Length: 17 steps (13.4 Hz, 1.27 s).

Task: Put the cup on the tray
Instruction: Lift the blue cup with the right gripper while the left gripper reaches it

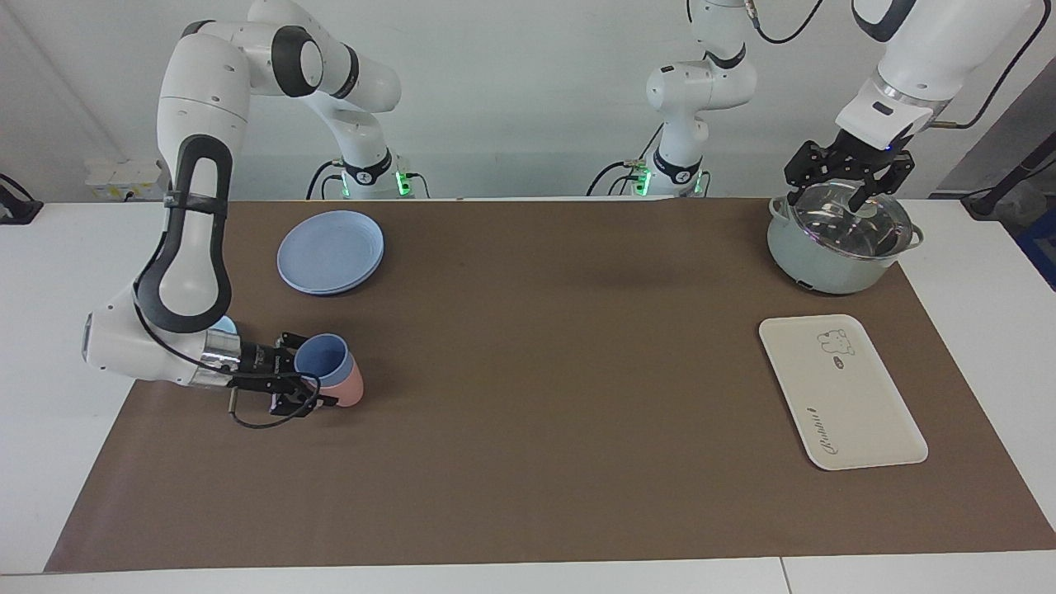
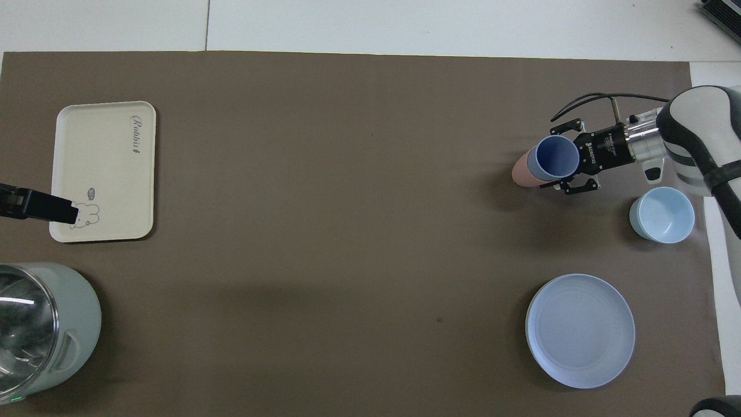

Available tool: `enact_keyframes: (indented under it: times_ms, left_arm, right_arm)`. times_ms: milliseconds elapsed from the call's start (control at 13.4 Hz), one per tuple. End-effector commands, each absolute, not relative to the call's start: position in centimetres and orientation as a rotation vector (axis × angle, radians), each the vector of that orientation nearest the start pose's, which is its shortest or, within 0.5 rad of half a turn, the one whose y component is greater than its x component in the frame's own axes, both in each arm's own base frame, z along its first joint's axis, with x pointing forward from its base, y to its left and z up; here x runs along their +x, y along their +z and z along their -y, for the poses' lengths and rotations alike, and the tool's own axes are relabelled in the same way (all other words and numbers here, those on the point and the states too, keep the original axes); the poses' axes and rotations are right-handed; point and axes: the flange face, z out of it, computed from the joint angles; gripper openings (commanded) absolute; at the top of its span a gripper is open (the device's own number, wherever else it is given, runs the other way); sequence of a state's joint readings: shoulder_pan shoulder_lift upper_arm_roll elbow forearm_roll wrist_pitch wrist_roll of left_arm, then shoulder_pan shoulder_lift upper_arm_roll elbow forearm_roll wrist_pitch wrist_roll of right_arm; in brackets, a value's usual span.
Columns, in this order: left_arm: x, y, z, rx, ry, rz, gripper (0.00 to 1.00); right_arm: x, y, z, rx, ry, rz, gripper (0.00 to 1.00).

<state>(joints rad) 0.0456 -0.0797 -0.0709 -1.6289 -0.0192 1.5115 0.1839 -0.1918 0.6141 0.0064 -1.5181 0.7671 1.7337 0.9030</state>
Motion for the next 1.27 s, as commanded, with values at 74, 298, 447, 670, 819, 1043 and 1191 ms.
enact_keyframes:
  times_ms: [74, 298, 447, 670, 819, 1043, 1191]
  left_arm:
    - [51.9, 63.5, 1.4, -3.149, 0.075, -0.309, 1.0]
    - [51.9, 63.6, 1.4, -3.149, 0.073, -0.309, 1.0]
    - [51.8, 63.6, 1.5, -3.151, 0.083, -0.302, 1.0]
    - [51.6, 63.7, 2.5, -3.158, 0.084, -0.265, 1.0]
    - [52.0, 63.6, 5.5, -3.222, 0.023, -0.092, 1.0]
    - [51.2, 62.5, 15.3, -3.245, -0.165, 0.347, 1.0]
    - [49.5, 60.8, 20.5, -3.273, -0.31, 0.603, 1.0]
  right_arm:
    - [66.1, 35.8, 0.7, -1.902, 0.797, -1.595, 0.0]
    - [65.6, 39.3, -5.1, -1.919, 0.784, -1.617, 0.0]
    - [65.2, 40.9, -8.9, -1.932, 0.787, -1.623, 0.0]
    - [64.5, 42.6, -14.7, -1.946, 0.771, -1.633, 0.0]
    - [64.0, 43.8, -18.8, -1.921, 0.749, -1.679, 0.0]
    - [62.9, 44.7, -24.9, -1.883, 0.72, -1.735, 0.0]
    - [62.1, 45.4, -27.4, -1.877, 0.712, -1.753, 0.0]
